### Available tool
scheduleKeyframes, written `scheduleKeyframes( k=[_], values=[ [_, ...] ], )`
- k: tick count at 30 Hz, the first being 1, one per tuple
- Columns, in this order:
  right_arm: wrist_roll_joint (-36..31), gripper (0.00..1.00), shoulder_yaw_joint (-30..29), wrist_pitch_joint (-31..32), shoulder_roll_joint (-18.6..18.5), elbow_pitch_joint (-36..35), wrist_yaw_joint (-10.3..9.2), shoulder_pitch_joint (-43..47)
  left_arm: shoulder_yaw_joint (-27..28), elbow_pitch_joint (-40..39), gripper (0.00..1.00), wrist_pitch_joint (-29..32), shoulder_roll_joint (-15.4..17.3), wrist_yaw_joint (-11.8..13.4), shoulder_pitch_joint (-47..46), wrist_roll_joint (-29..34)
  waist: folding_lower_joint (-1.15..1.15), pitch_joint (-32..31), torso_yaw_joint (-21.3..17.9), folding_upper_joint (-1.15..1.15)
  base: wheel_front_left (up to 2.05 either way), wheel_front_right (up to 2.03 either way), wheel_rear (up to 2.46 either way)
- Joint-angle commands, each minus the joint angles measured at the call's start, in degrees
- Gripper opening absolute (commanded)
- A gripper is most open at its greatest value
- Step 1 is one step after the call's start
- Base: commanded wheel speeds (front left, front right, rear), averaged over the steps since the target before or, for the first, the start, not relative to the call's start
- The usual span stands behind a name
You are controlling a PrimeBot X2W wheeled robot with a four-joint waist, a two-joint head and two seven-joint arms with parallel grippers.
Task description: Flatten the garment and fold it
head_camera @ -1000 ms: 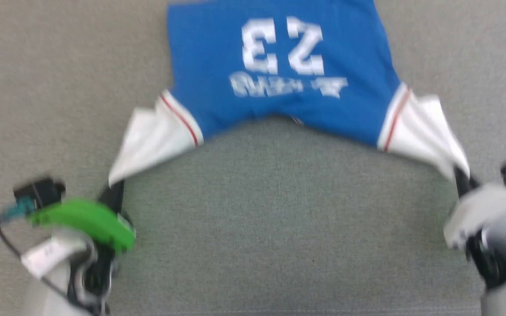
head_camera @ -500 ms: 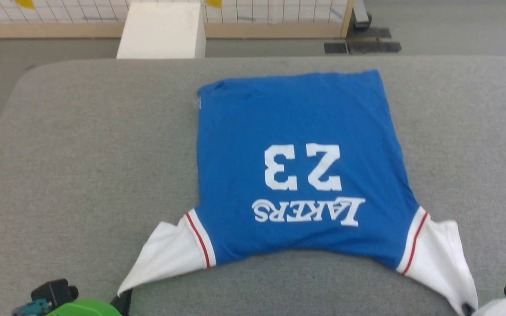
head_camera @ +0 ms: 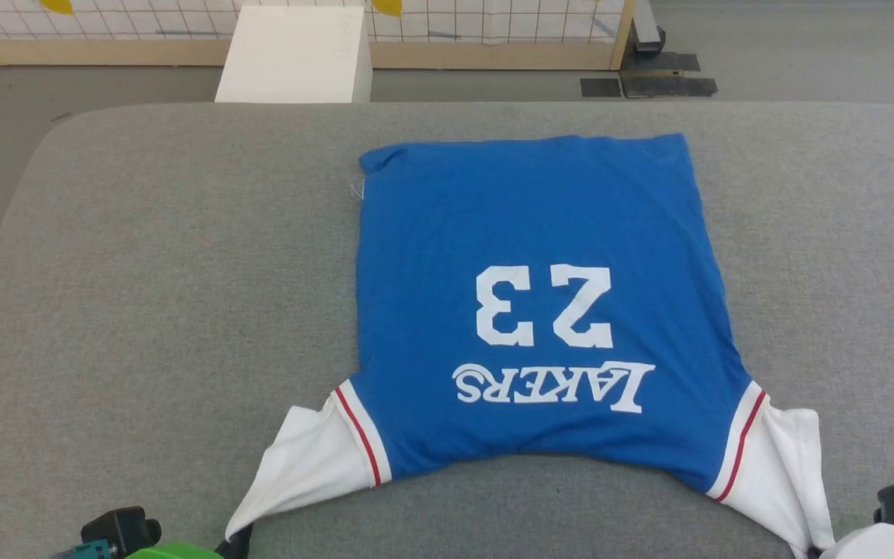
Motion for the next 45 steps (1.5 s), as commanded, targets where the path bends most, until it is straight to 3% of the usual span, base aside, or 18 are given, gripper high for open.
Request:
scheduleKeyframes(
  k=[1,5,6,7,8,14,18,24,28,36,45],
  values=[
    [-0.5,0.00,0.4,0.2,0.1,1.4,-0.09,-1.4,0.0,0.3,0.00,-0.5,-0.2,-0.3,-1.3,0.7,0.01,0.4,0.0,0.00,0.00,0.00,0.00],
    [-0.7,0.00,0.2,0.0,0.1,3.0,-0.09,-2.5,-0.2,0.7,0.00,-1.1,-0.5,-0.7,-1.7,0.6,0.01,0.5,0.3,0.00,0.00,0.00,0.00],
    [-0.5,0.19,0.0,-0.5,0.1,2.8,-0.09,-2.4,-0.3,0.7,0.00,-1.2,-0.5,-0.8,-1.7,0.7,0.01,0.5,0.4,0.00,0.00,0.00,0.00],
    [-0.4,0.50,-0.3,-1.3,0.1,2.2,-0.09,-2.2,-0.3,0.7,0.00,-1.4,-0.5,-0.8,-1.7,0.8,0.01,0.4,0.4,0.00,0.00,0.00,0.00],
    [-0.2,1.00,-0.9,-2.3,0.1,1.3,-0.09,-1.9,-0.3,0.6,0.00,-1.7,-0.6,-0.9,-1.7,0.8,0.01,0.3,0.5,0.00,0.00,0.00,0.00],
    [3.4,1.00,-1.1,-8.6,0.1,-6.6,-0.09,-2.1,-0.6,0.2,0.00,-2.1,-1.0,-1.4,-1.5,0.3,0.01,-0.1,0.9,0.00,0.00,0.00,0.00],
    [3.4,1.00,-0.7,-17.5,0.1,-10.5,-0.09,-6.6,-0.8,-0.1,0.00,-2.5,-1.4,-1.7,-2.4,0.1,0.01,0.5,1.7,0.00,0.00,0.00,0.00],
    [2.2,1.00,1.3,-30.4,0.1,-5.9,-0.09,-18.4,-1.7,-0.9,0.00,-2.4,-1.7,-2.0,-4.5,0.4,0.01,3.1,3.7,0.00,0.00,0.00,0.00],
    [0.3,1.00,1.1,-34.1,0.1,0.4,-0.09,-28.6,-1.9,-1.9,0.00,-2.4,-1.6,-1.9,-5.9,0.8,0.01,6.5,5.4,0.00,0.00,0.00,0.00],
    [-6.7,1.00,-4.9,-31.8,-2.4,13.9,-0.09,-49.7,-2.7,-4.0,0.00,-2.6,-1.9,-2.4,-9.3,1.1,0.01,15.1,9.4,0.00,0.00,0.00,0.00],
    [-16.6,1.00,-13.5,-21.6,-5.5,22.8,-0.09,-65.9,-3.3,-5.8,0.00,-3.9,-2.8,-3.6,-13.3,1.1,0.01,25.0,13.1,0.00,0.00,0.00,0.00]
  ],
)
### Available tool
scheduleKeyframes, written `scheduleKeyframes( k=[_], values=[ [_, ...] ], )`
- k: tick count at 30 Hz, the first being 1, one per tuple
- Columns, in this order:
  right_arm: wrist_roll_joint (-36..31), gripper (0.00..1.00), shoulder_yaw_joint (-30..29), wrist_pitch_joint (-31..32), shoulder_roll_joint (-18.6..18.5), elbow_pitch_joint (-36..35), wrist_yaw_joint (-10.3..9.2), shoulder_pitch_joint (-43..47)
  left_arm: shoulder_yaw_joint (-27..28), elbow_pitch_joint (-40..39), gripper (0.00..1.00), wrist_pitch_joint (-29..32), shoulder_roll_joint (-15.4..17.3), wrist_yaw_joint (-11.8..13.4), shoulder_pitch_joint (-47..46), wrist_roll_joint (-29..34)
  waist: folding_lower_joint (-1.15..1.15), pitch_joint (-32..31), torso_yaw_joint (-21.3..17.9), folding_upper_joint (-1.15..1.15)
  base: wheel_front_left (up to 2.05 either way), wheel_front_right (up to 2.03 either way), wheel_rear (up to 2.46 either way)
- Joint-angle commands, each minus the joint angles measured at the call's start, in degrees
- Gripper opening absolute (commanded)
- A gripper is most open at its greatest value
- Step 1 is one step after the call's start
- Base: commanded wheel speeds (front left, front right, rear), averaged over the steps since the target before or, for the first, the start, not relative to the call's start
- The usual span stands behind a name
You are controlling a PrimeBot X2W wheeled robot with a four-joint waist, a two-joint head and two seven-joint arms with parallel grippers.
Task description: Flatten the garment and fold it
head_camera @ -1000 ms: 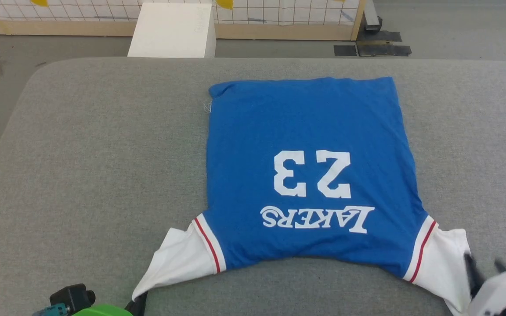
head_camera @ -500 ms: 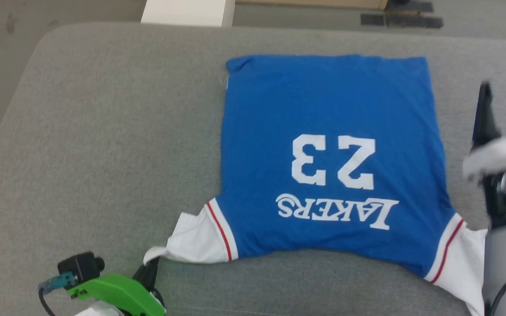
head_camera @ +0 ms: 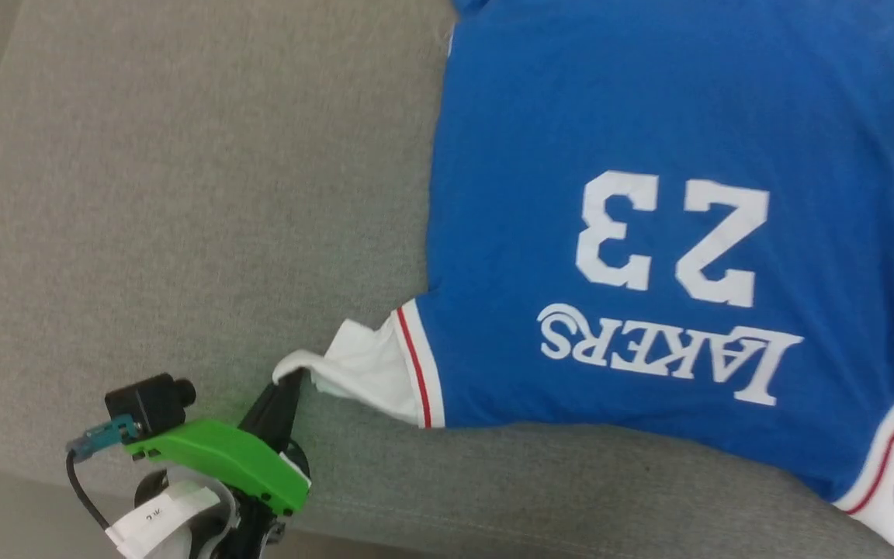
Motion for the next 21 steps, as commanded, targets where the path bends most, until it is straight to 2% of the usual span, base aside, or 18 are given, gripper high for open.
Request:
scheduleKeyframes(
  k=[1,7,14,15,17,18,19,21],
  values=[
    [-1.6,1.00,-1.0,2.0,-0.4,0.6,-0.09,-1.9,0.1,0.0,0.00,-0.2,-0.3,-0.2,-1.1,0.4,0.00,6.8,3.9,0.00,0.00,0.00,0.00],
    [-8.7,1.00,-4.9,15.2,-1.7,1.4,-0.09,-7.5,0.5,-0.8,0.00,-1.2,-0.3,-0.5,-2.3,0.3,0.00,10.9,5.2,0.00,0.00,0.00,0.00],
    [-13.7,1.00,-4.9,28.5,-1.2,-1.5,-0.09,-9.5,0.8,-1.0,0.00,-2.1,-0.2,-0.9,-2.9,0.1,0.00,13.6,5.9,0.00,0.00,0.00,0.00],
    [-13.8,0.93,-4.5,30.2,-1.1,-1.8,-0.09,-9.3,0.8,-1.0,0.00,-2.3,-0.3,-0.9,-3.0,0.1,0.00,13.8,5.9,0.00,0.00,0.00,0.00],
    [-13.8,0.28,-4.1,32.5,-1.1,-2.9,-0.09,-9.0,0.8,-1.0,0.00,-2.4,-0.3,-1.0,-3.0,0.1,0.00,14.0,5.8,0.00,0.00,0.00,0.00],
    [-13.8,0.13,-3.7,33.3,-1.2,-3.4,-0.09,-8.7,0.8,-1.0,0.00,-2.5,-0.3,-0.9,-3.0,0.1,0.00,14.0,5.8,0.00,0.00,0.00,0.00],
    [-13.6,0.00,-3.3,34.1,-1.2,-4.0,-0.09,-8.3,0.8,-0.9,0.00,-2.5,-0.3,-0.9,-3.1,0.1,0.00,14.0,5.8,0.00,0.00,0.00,0.00],
    [-12.9,0.00,-2.9,35.2,-1.2,-5.1,-0.09,-7.5,0.8,-0.9,0.00,-2.5,-0.3,-0.8,-3.3,0.2,0.00,13.9,5.7,0.00,0.00,0.00,0.00]
  ],
)
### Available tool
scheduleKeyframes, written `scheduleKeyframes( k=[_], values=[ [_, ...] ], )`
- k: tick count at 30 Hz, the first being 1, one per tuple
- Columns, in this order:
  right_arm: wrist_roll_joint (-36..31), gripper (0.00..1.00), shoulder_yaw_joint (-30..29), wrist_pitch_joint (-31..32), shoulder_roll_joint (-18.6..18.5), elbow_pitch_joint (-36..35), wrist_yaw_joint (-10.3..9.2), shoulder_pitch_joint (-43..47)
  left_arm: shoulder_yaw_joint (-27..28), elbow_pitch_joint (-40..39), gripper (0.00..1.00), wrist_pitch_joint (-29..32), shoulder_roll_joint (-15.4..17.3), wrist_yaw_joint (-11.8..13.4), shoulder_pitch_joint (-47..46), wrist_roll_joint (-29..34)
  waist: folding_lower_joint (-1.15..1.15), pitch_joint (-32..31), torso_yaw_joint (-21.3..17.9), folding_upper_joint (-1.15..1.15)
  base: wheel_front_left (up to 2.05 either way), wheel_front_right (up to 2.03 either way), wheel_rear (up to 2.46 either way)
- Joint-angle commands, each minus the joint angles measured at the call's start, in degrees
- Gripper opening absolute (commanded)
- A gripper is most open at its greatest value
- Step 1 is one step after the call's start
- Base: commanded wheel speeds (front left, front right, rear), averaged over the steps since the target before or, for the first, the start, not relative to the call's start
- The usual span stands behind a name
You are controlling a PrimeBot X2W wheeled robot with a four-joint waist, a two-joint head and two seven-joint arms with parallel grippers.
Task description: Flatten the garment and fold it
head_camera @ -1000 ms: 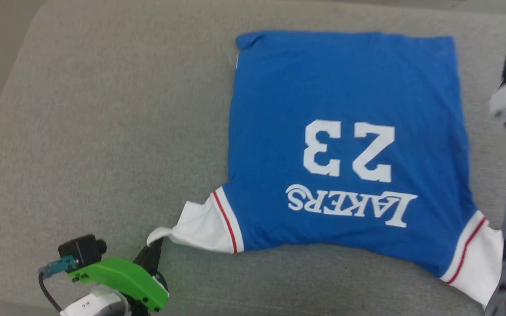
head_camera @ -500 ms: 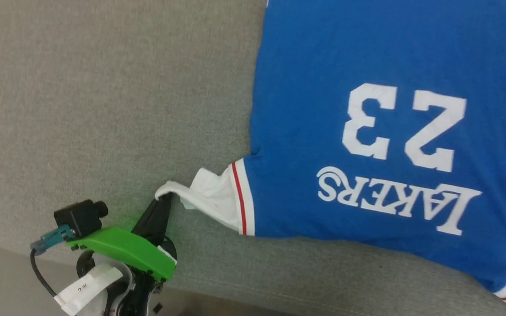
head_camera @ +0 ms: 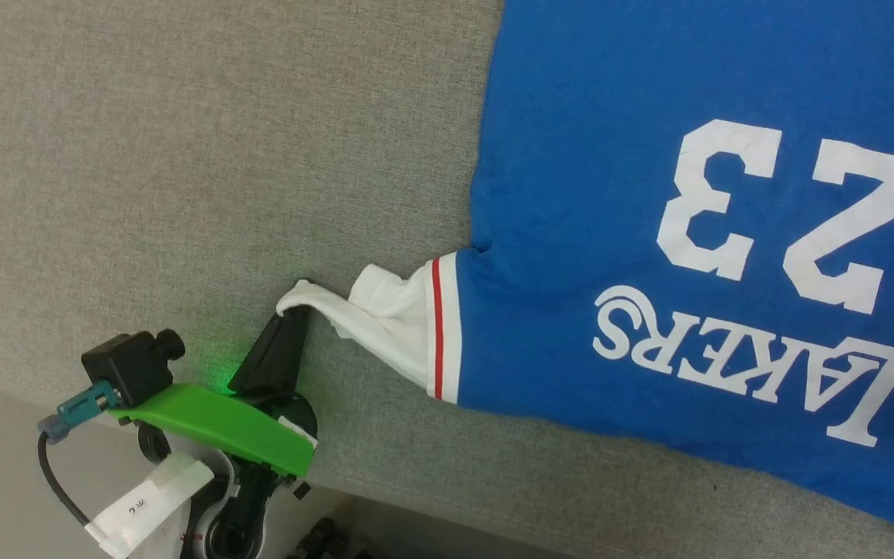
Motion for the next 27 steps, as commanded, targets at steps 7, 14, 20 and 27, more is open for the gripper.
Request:
scheduleKeyframes(
  k=[7,14,20,27],
  values=[
    [4.7,0.00,5.1,-5.9,-1.8,-3.3,-0.09,7.1,0.8,5.0,0.00,0.7,0.6,1.8,0.0,0.2,0.00,-2.3,-0.6,-0.01,0.00,0.00,0.00],
    [12.2,0.00,8.5,-27.4,-4.5,-9.5,-0.09,19.3,0.7,6.8,0.00,0.3,0.8,1.9,1.4,0.3,0.00,-9.2,-2.2,-0.01,0.00,0.00,0.00],
    [13.6,0.00,6.6,-37.2,-2.0,-13.5,-0.09,34.3,0.8,7.2,0.00,0.9,1.7,2.7,4.3,0.4,0.00,-16.5,-5.0,-0.01,0.00,0.00,0.00],
    [13.1,0.00,1.4,-31.5,2.8,-17.5,-0.09,49.1,0.8,6.4,0.00,2.5,2.9,4.1,8.4,0.4,0.00,-24.2,-8.3,-0.01,0.00,0.00,0.00]
  ],
)
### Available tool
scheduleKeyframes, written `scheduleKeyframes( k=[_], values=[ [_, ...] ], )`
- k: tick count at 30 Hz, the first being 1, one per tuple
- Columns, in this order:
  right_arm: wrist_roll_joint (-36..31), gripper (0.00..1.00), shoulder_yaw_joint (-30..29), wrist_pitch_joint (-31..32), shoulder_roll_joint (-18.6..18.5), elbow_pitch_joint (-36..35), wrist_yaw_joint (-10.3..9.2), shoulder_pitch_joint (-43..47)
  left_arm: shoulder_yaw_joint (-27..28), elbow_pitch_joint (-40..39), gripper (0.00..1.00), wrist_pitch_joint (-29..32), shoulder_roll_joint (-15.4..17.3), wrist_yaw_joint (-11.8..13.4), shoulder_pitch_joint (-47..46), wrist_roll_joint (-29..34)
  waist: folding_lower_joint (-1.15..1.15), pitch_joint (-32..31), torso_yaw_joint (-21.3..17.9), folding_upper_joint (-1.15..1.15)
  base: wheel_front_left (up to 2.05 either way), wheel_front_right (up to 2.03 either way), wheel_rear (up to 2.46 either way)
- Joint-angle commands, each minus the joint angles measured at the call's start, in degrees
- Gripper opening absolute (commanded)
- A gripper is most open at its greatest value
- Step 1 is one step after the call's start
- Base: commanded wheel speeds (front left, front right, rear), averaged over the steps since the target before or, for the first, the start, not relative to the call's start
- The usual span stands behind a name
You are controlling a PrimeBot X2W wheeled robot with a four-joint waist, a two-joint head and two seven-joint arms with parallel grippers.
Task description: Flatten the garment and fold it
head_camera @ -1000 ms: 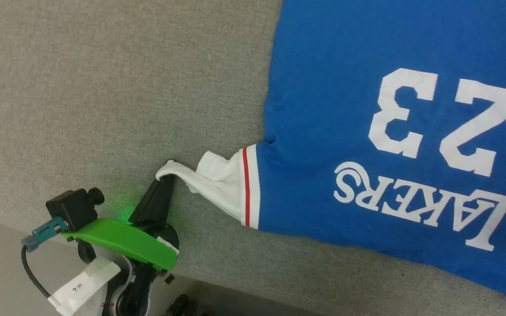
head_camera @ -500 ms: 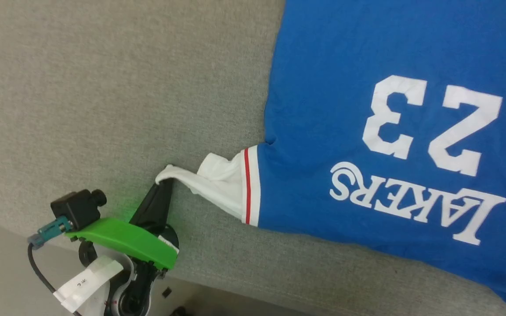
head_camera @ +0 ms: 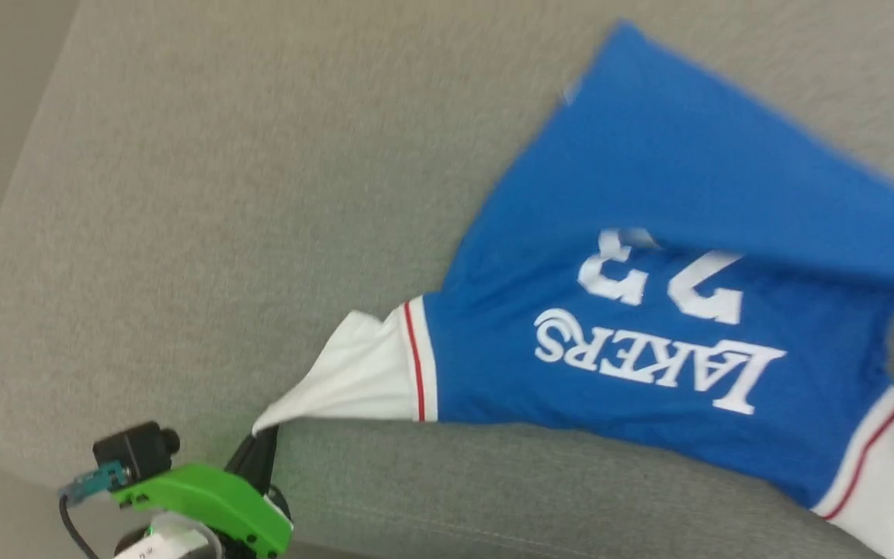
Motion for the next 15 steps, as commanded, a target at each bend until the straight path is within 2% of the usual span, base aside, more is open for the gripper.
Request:
scheduleKeyframes(
  k=[1,5,9,10,15],
  values=[
    [-0.3,0.00,-1.5,2.0,0.8,-1.2,-0.09,2.6,0.1,-0.2,0.00,0.3,0.6,0.5,0.6,0.3,-0.01,-6.8,-4.1,0.00,0.00,0.00,0.00],
    [1.2,0.00,-4.3,10.2,3.5,-2.8,-0.09,9.4,-0.1,-0.6,0.00,1.1,1.0,1.1,1.9,0.3,-0.01,-9.3,-5.4,0.00,0.00,0.00,0.00],
    [4.6,0.00,-4.1,18.3,4.3,-1.6,-0.09,14.2,-0.2,-1.0,0.00,1.7,1.4,1.6,3.2,0.2,-0.01,-10.9,-6.5,0.00,0.00,0.00,0.00],
    [7.6,0.00,-3.0,23.1,4.4,0.4,-0.09,16.2,-0.3,-1.5,0.00,2.2,1.6,1.9,3.9,0.1,-0.01,-11.2,-6.9,0.00,0.00,0.00,0.00],
    [9.5,0.00,-1.3,27.2,4.4,1.9,-0.09,17.1,-0.3,-2.2,0.00,2.4,1.7,2.2,4.1,-0.1,-0.01,-11.1,-7.1,0.00,0.00,0.00,0.00]
  ],
)
